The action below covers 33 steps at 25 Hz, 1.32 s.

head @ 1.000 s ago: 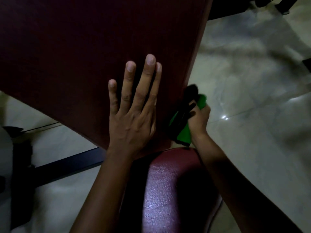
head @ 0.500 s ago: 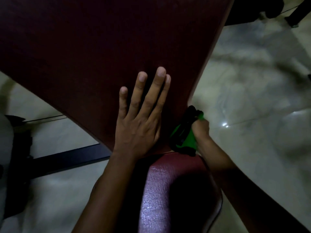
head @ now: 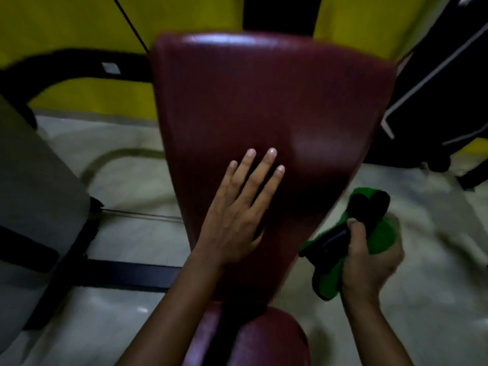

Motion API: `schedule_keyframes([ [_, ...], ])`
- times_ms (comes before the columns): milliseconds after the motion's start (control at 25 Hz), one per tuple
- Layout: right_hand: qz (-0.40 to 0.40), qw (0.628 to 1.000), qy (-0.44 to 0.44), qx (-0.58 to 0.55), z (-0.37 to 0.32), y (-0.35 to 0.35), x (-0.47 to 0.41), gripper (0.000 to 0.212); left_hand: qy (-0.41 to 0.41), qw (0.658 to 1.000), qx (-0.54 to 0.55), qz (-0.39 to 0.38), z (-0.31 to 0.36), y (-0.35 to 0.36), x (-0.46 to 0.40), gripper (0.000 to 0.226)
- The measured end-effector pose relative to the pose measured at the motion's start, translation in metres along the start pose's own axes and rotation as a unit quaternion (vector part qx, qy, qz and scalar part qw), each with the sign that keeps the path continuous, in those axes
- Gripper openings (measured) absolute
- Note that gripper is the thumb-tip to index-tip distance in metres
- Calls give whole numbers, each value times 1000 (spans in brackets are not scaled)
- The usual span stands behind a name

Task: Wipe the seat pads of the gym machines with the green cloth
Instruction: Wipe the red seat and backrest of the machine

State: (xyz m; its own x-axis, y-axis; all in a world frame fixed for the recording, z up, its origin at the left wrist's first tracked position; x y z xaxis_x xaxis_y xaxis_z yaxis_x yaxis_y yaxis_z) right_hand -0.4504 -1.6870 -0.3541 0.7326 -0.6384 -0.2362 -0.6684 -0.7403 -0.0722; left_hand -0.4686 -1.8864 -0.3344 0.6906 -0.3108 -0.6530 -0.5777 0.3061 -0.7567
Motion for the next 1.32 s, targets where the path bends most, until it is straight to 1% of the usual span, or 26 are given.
schedule_keyframes([
  [40,-25,994,-100,29,-35,5,-8,31,-10,1000,-4,7,-5,-13,-13,70],
  [80,-56,976,-200,62,-67,12,-15,36,-23,1000,-7,13,-11,-23,-23,68],
  [120,-94,949,-285,95,-99,25,-21,41,-41,999,-12,19,-18,-35,-32,66],
  [160,-134,919,-350,126,-124,39,-28,46,-63,998,-16,25,-26,-44,-39,64],
  [200,-168,889,-395,159,-145,56,-34,49,-90,995,-15,31,-34,-51,-43,62],
  [280,-215,831,-458,233,-174,94,-40,53,-153,988,2,34,-53,-57,-43,57],
  [360,-248,768,-505,306,-188,133,-39,59,-190,981,19,18,-69,-55,-30,59],
  [440,-266,713,-537,365,-197,168,-36,64,-193,981,35,-2,-77,-51,-14,64],
  [600,-287,649,-588,388,-222,231,-17,56,-213,975,66,-3,-85,-44,6,70],
  [680,-316,610,-619,381,-229,252,-2,55,-221,971,94,12,-85,-40,10,68],
  [760,-328,577,-651,369,-234,259,7,54,-225,965,125,40,-83,-38,14,66],
  [840,-339,555,-664,369,-236,265,10,53,-265,948,155,83,-82,-30,20,65],
  [960,-354,528,-668,387,-241,272,12,52,-341,912,191,125,-71,-16,32,63],
  [1040,-353,494,-691,392,-241,281,23,46,-398,882,201,151,-65,-2,37,62],
  [1080,-348,471,-707,396,-241,285,32,44,-429,865,206,161,-64,5,39,62],
  [1120,-341,432,-730,406,-239,290,45,43,-461,842,224,170,-62,11,41,64],
  [1160,-330,374,-759,419,-232,293,60,44,-486,819,248,177,-61,16,44,66],
  [1240,-322,247,-801,439,-201,297,90,44,-517,782,296,184,-63,21,52,71],
  [1280,-336,209,-804,444,-182,299,100,43,-531,766,316,178,-65,24,59,72],
  [1320,-343,179,-796,466,-173,302,107,43,-545,751,333,168,-68,26,67,72],
])
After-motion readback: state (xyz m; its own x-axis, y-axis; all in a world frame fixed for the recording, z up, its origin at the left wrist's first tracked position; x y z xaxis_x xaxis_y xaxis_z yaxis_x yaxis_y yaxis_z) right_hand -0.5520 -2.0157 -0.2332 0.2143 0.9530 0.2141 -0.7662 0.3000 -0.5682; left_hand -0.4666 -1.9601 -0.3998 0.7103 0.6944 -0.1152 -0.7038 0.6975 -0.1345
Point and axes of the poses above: each hand's wrist, its own x-axis away from the middle knuckle, its own y-axis out of the palm, z = x × y, the point moved 4 cm from there along -x, towards the middle knuckle, and after that the axes turned 1 degree about z, right-handed, at the moved point
